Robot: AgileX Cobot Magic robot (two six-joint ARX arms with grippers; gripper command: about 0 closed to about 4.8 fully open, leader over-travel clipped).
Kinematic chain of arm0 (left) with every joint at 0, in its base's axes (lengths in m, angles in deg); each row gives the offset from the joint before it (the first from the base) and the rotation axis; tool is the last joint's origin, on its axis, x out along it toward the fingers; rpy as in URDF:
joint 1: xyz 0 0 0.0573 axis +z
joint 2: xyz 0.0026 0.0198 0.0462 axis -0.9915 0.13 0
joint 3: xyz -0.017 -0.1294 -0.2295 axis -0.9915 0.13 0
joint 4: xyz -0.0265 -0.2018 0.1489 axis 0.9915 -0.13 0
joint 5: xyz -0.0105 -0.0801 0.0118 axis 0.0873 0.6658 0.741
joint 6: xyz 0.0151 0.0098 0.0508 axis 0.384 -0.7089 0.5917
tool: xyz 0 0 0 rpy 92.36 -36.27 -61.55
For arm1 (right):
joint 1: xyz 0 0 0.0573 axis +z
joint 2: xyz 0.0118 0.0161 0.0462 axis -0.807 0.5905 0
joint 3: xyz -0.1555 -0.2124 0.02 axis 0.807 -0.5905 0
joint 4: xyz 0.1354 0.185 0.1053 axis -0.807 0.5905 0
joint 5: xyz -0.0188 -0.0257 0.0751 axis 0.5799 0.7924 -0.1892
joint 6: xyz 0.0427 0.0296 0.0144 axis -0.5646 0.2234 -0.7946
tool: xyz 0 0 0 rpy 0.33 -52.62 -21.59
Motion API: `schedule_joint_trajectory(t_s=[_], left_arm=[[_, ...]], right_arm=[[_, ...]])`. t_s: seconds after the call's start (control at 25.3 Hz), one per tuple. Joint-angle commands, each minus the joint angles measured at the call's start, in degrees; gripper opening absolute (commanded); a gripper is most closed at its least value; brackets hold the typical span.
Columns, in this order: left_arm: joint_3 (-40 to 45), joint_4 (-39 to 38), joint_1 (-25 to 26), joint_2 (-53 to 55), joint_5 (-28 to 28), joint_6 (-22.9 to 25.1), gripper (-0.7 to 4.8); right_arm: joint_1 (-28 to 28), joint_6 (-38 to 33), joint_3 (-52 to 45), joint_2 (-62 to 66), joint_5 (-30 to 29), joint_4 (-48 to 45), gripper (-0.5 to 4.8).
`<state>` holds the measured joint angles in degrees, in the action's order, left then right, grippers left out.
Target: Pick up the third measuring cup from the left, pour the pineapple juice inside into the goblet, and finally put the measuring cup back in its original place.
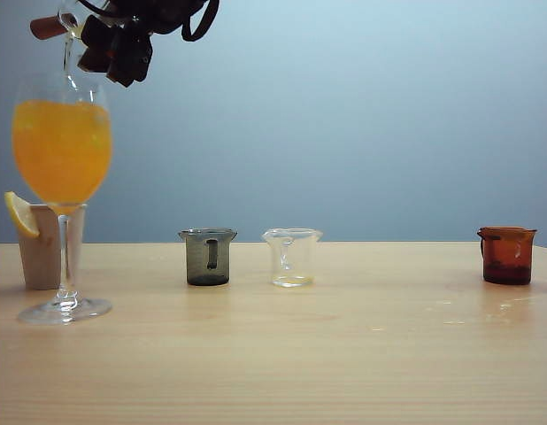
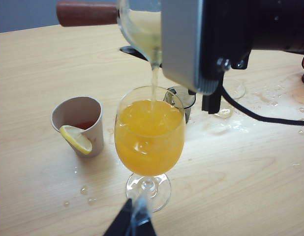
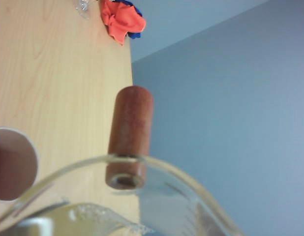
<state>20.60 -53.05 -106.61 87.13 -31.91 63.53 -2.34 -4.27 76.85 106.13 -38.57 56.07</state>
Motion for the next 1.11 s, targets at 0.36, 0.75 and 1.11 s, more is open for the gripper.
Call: schedule_joint_trajectory(t_s=[0.36, 0.75, 1.11], left_arm=[[-0.17, 0.33, -0.02, -0.02, -0.04, 0.04, -0.04], [-0.17, 0.33, -0.02, -0.02, -0.04, 0.04, -0.04], [-0.17, 0.33, -0.02, -0.02, -0.04, 0.04, -0.04]], right_arm=[[0.68, 8.31, 0.22, 0.15, 0.37, -3.23, 1.34], [0.81, 13.6, 0.22, 0.15, 2.29, -4.44, 1.35], [1.27, 21.79, 0.22, 0.15, 2.49, -4.44, 1.35]])
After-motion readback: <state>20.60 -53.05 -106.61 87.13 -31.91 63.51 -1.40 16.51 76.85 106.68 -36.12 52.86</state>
